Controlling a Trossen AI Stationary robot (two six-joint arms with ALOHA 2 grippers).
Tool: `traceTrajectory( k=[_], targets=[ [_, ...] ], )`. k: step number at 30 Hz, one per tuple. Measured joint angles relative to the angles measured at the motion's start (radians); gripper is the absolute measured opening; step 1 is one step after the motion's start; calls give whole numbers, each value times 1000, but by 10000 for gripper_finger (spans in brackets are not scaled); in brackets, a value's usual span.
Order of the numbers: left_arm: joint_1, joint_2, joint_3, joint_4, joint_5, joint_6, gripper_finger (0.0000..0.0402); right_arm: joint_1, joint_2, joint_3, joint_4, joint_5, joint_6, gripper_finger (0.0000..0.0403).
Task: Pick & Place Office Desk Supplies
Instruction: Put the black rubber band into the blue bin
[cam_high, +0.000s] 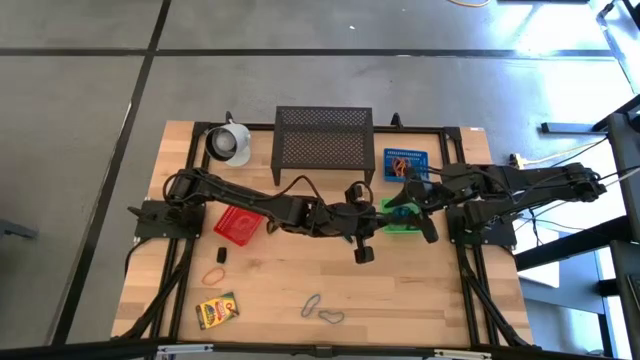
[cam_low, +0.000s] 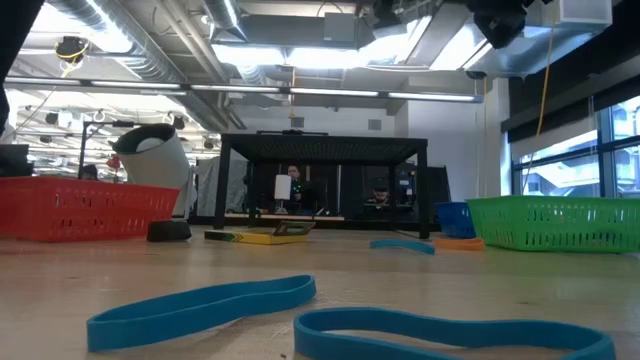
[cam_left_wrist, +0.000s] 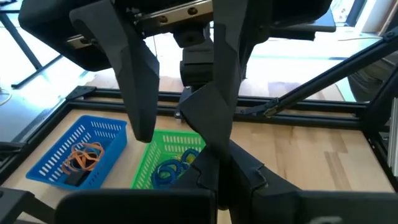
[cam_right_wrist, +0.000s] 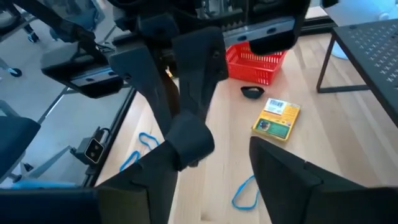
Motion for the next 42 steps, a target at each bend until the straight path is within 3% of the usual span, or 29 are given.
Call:
traceTrajectory(
  k=[6,14,22,27,32,36,42],
  targets=[
    [2,-1,0,0,-21,9,6,0,0,0,0,-2,18,141],
    [3,-2,0,-2,-47,11,13,0,0,-1,0,-5,19,15],
    [-1,-2,0,-2,-107,11,37,-1,0,-1,-3,9,30,7],
    [-1,-2,0,-7,-110,-16,103,-19,0,-2,-46,33,27,5],
    [-1,-4,0,-14,-161,-12,174,-74,1,-2,-198,80,41,4],
    [1,-24,1,-49,-249,11,202,-157,1,-2,-353,179,53,3],
    [15,-83,1,-154,-367,28,207,-351,45,-9,-511,310,103,3]
  ],
)
